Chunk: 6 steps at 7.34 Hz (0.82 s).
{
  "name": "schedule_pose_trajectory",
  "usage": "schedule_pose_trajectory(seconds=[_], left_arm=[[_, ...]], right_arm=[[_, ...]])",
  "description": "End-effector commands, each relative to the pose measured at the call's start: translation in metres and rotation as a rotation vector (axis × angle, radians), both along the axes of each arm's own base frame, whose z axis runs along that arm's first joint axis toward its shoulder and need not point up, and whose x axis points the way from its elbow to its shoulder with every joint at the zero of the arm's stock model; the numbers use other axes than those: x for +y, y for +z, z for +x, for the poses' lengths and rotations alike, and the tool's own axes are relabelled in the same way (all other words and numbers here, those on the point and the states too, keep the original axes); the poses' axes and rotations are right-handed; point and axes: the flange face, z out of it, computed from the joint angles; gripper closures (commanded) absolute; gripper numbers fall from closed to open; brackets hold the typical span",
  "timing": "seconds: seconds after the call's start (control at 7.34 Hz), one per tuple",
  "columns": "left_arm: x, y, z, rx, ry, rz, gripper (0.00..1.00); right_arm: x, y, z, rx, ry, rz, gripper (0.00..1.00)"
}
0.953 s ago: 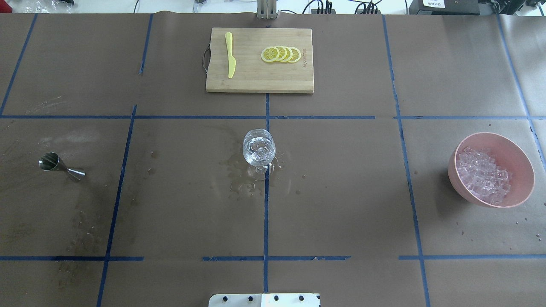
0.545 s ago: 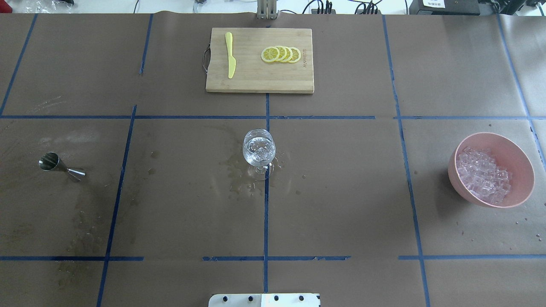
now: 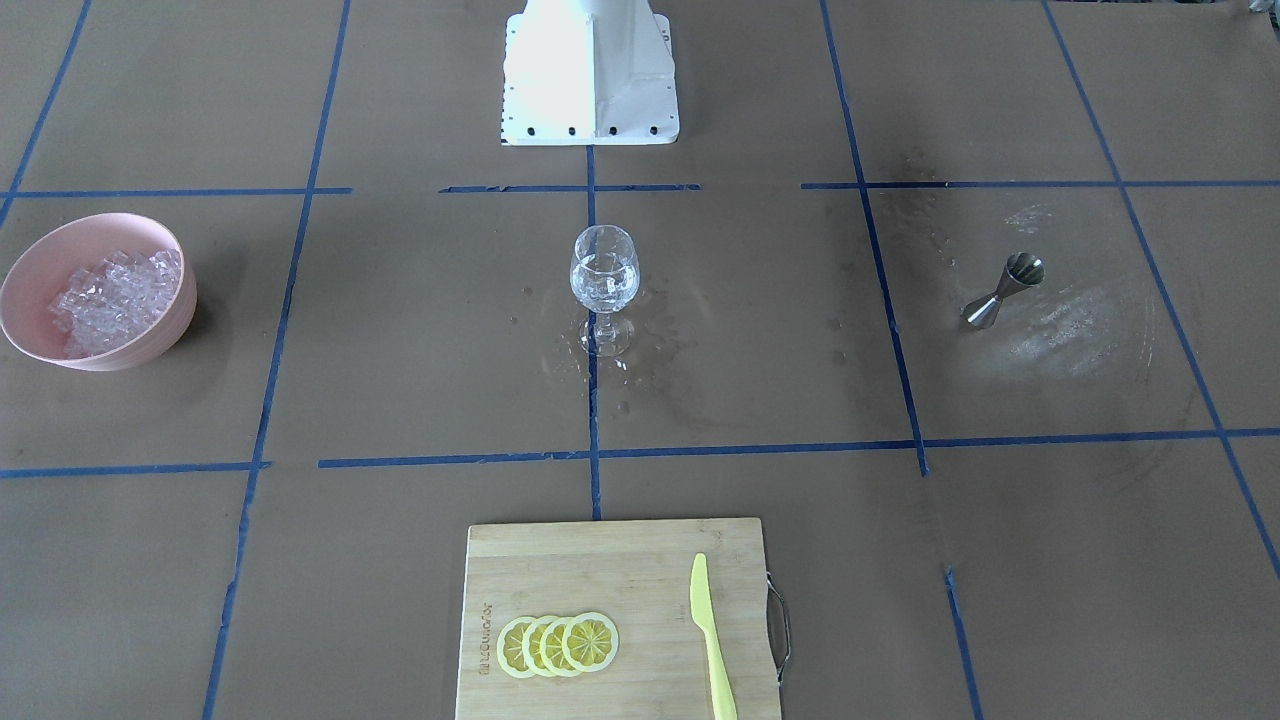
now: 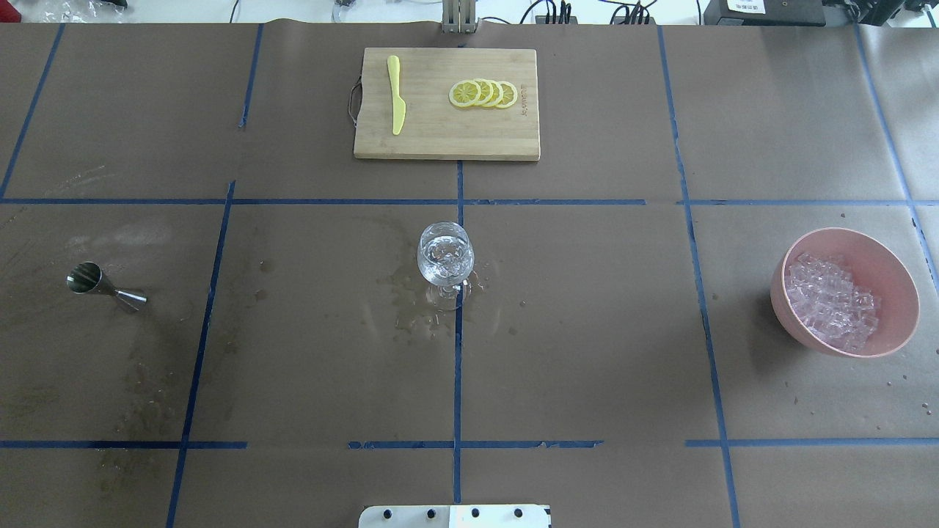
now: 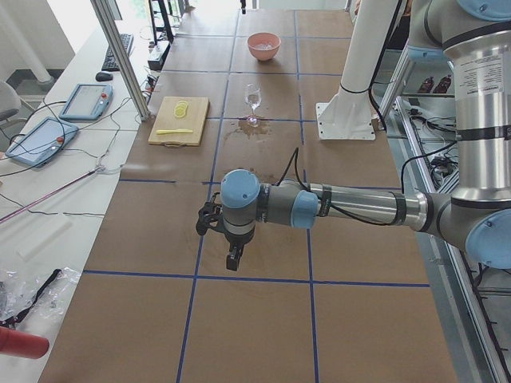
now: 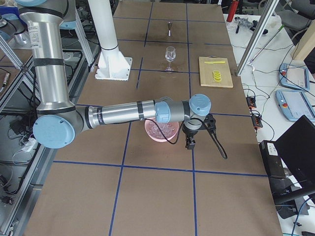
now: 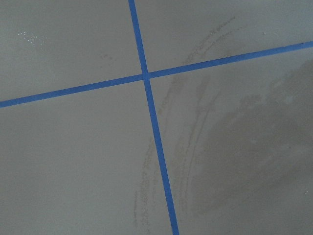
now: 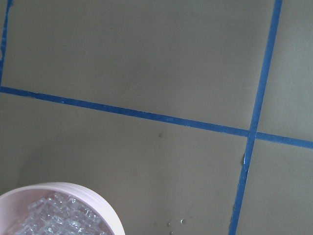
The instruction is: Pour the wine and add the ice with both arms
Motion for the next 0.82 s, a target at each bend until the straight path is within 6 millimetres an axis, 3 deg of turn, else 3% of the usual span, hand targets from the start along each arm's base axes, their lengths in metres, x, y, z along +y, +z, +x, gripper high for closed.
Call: schedule_pose_trajectory(seconds=[0.0,0.68], left_arm=[[-0.009,-0.005,0.000,0.001,-0.002,0.011,0.00],[-0.029,-0.039,-0.001,0.012,-0.005,0.081,0.00]], right_arm=[[0.000,-0.003,0.000,0.002,0.000,0.008,0.00],[0.001,-0.014,0.001,0.004,0.000,0.033,0.00]])
